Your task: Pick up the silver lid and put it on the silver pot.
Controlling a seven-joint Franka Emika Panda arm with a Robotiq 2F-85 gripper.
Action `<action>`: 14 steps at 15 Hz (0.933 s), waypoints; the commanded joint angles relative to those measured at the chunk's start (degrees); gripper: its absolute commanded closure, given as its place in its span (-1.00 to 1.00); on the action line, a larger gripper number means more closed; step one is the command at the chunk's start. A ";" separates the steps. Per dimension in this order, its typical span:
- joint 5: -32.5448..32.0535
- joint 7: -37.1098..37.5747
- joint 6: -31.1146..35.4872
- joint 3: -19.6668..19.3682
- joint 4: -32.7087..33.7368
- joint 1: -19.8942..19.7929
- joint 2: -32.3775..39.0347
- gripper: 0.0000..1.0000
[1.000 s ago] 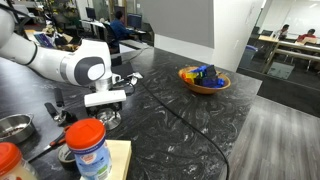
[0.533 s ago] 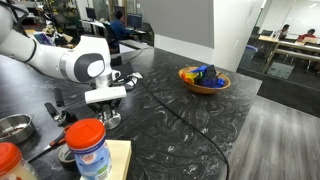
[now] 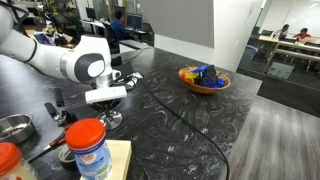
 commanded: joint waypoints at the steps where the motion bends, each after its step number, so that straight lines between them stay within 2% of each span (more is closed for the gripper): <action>1: -0.01 0.69 0.51 0.59 -0.45 -0.92 -0.60 0.98; 14: -2.06 11.30 -3.27 0.91 -5.55 1.10 -12.06 0.98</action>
